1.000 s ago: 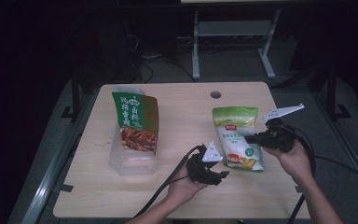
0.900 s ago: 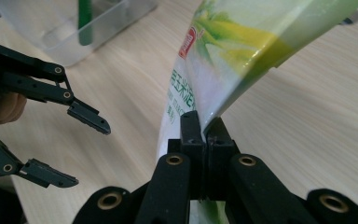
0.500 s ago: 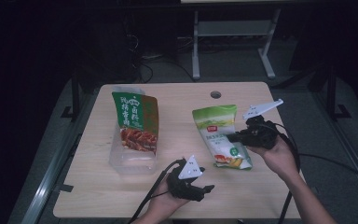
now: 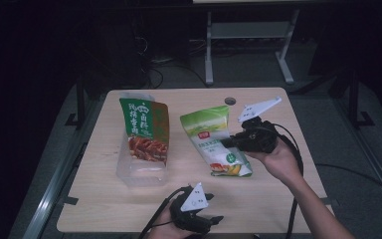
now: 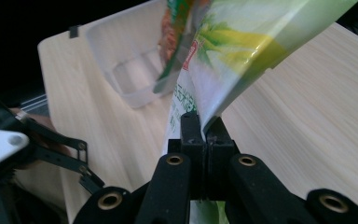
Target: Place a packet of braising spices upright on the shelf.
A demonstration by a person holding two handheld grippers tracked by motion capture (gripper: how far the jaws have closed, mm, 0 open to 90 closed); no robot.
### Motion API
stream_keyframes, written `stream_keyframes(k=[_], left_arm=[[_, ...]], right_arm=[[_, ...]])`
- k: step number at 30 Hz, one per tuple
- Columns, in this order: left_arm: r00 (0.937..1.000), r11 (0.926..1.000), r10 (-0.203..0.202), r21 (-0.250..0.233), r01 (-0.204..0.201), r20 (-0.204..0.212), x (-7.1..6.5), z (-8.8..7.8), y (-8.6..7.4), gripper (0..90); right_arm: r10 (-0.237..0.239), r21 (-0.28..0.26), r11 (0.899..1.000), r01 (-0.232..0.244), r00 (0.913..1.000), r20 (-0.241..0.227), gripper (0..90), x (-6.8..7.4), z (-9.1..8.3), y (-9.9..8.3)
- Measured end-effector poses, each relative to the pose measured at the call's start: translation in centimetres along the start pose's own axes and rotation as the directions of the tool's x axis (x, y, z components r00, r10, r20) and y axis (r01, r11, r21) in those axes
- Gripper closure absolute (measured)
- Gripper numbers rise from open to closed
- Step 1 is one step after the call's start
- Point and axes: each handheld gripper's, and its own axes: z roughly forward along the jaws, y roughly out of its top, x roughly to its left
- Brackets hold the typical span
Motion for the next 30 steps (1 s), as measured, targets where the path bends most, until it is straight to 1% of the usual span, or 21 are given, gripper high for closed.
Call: stream_keyframes(k=[1,2,3,5,6,7,9,10,12,14,15,16,17,19,20,22,24,27,29,30], left_arm=[[1.0,1.0,-0.004,0.001,0.004,0.003,0.1,0.0,-0.1,34.3],[0.9997,0.9998,-0.021,-0.005,0.021,0.013,0.2,0.1,-0.3,34.3],[0.9996,0.9996,-0.026,-0.009,0.026,0.014,0.1,0.1,-0.4,34.3],[0.9997,0.9998,-0.021,-0.007,0.021,0.014,0.0,0.1,-0.5,34.3],[0.9994,0.9994,-0.03,-0.017,0.03,0.017,-0.1,0.1,-0.6,34.3],[0.9997,0.9998,-0.017,-0.006,0.017,0.018,-0.1,0.1,-0.6,34.3],[0.9997,0.9999,-0.014,0.0,0.014,0.02,-0.3,0.1,-0.7,34.3],[0.9991,0.9994,-0.033,-0.012,0.033,0.027,-0.4,0.2,-0.8,34.3],[0.9992,0.9995,-0.028,-0.012,0.028,0.029,-0.5,0.2,-0.8,34.3],[0.999,0.9994,-0.03,-0.016,0.03,0.033,-0.5,0.2,-0.8,34.3],[0.9993,0.9997,-0.02,-0.01,0.021,0.033,-0.5,0.0,-0.7,34.3],[0.9993,0.9999,-0.012,-0.006,0.012,0.035,-0.5,-0.1,-0.7,34.3],[0.9993,0.9998,-0.015,-0.012,0.016,0.035,-0.6,-0.1,-0.7,34.3],[0.9993,0.9999,-0.007,-0.015,0.008,0.037,-0.5,-0.2,-0.8,34.3],[0.9992,0.9999,0.001,-0.013,0.0,0.039,-0.5,-0.3,-0.7,34.3],[0.9991,0.9999,0.001,-0.017,0.0,0.042,-0.5,-0.4,-0.8,34.3],[0.9987,0.9997,-0.003,-0.024,0.004,0.05,-0.5,-0.5,-0.8,34.3],[0.9982,0.9992,-0.018,-0.035,0.02,0.057,-0.7,-0.5,-0.8,34.3],[0.9982,0.9991,-0.015,-0.038,0.018,0.058,-0.7,-0.6,-0.8,34.3],[0.9982,0.9993,-0.01,-0.036,0.012,0.059,-0.6,-0.7,-0.8,34.3]], right_arm=[[-0.01,0.0,1.0,0.01,0.9999,0.0,89.0,0.2,0.1,0.4],[-0.019,0.004,1.0,0.019,0.9998,-0.005,89.0,0.4,0.2,0.7],[-0.036,0.006,0.999,0.036,0.9993,-0.012,89.0,0.7,0.5,1.3],[-0.049,0.002,0.999,0.049,0.9985,-0.024,89.0,1.0,0.7,2.0],[-0.058,-0.002,0.998,0.058,0.998,-0.027,89.0,1.2,0.8,2.4],[-0.064,-0.005,0.998,0.064,0.9976,-0.027,89.0,1.4,0.8,2.7],[-0.085,-0.008,0.996,0.085,0.9957,-0.037,89.0,1.9,1.0,3.7],[-0.095,-0.011,0.995,0.095,0.9944,-0.046,89.0,2.0,1.1,4.1],[-0.117,-0.012,0.993,0.117,0.9915,-0.056,89.0,2.3,1.4,4.8],[-0.127,-0.01,0.992,0.126,0.9889,-0.078,89.0,2.6,1.7,5.6],[-0.13,-0.008,0.992,0.129,0.9884,-0.079,89.0,2.8,1.9,6.1],[-0.138,-0.01,0.99,0.138,0.9861,-0.092,89.0,3.0,2.2,6.5],[-0.151,-0.011,0.989,0.15,0.9838,-0.097,89.1,3.1,2.5,7.0],[-0.166,-0.017,0.986,0.165,0.9797,-0.112,89.0,3.4,3.0,7.9],[-0.163,-0.014,0.987,0.162,0.9795,-0.119,89.1,3.6,3.2,8.3],[-0.179,-0.017,0.984,0.178,0.9766,-0.119,89.1,3.8,3.6,8.9],[-0.186,-0.018,0.983,0.185,0.9739,-0.13,89.0,4.2,4.3,9.8],[-0.194,-0.019,0.981,0.193,0.9698,-0.148,89.0,4.5,5.4,10.9],[-0.202,-0.022,0.979,0.201,0.9664,-0.16,89.0,4.6,6.5,11.7],[-0.196,-0.022,0.981,0.195,0.9664,-0.166,89.0,4.7,6.9,12.0]])
